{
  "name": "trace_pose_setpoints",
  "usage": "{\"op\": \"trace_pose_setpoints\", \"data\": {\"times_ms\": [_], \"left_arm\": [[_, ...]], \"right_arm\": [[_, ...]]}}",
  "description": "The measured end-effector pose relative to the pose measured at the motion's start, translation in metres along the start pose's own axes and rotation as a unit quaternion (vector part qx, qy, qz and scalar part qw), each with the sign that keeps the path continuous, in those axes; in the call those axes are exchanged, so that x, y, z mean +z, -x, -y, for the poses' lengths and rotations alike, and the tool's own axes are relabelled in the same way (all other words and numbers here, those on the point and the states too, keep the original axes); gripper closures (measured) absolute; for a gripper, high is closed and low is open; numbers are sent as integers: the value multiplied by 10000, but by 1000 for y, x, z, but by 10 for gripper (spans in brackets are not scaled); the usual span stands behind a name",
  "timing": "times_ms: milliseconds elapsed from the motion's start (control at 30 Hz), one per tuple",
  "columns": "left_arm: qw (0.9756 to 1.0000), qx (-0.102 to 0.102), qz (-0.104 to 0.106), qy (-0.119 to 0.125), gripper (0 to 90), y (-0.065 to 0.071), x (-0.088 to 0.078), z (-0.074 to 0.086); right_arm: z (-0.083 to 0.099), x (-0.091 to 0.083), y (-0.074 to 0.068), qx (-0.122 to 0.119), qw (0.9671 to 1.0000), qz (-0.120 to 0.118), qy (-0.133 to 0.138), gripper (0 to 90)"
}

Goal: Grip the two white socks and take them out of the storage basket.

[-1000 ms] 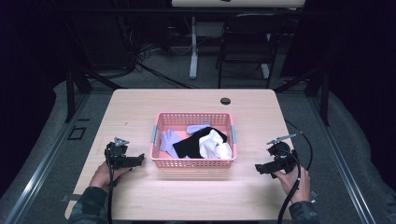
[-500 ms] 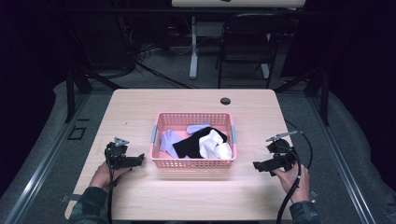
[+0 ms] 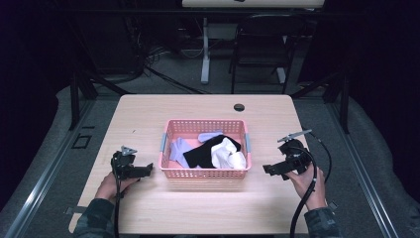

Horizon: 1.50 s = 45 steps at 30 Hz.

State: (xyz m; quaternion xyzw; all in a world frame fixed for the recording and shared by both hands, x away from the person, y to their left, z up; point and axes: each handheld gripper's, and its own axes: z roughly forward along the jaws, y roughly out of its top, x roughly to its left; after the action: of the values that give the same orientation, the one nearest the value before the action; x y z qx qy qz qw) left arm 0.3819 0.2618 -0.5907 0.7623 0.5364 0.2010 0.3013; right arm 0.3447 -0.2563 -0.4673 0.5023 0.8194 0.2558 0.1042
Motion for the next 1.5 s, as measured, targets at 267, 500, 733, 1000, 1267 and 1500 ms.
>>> {"op": "trace_pose_setpoints", "data": {"times_ms": [267,500,733,1000,1267,1500], "left_arm": [[10000,6,-2,5,1,0,0,0],[10000,11,-2,4,1,0,0,0],[10000,-3,-1,-1,1,0,0,0],[10000,3,-1,-2,1,0,0,0],[10000,2,2,-1,1,0,0,0],[10000,5,2,-2,1,0,0,0]], "right_arm": [[-25,-1,-13,-203,9995,-181,-150,0],[-54,-1,-34,-478,9984,-272,-147,0],[-79,14,-56,-697,9962,-427,-315,0],[-94,39,-77,-890,9946,-377,-384,190],[-98,67,-90,-850,9924,-446,-775,226],[-101,91,-94,-728,9929,-354,-871,258]]}}
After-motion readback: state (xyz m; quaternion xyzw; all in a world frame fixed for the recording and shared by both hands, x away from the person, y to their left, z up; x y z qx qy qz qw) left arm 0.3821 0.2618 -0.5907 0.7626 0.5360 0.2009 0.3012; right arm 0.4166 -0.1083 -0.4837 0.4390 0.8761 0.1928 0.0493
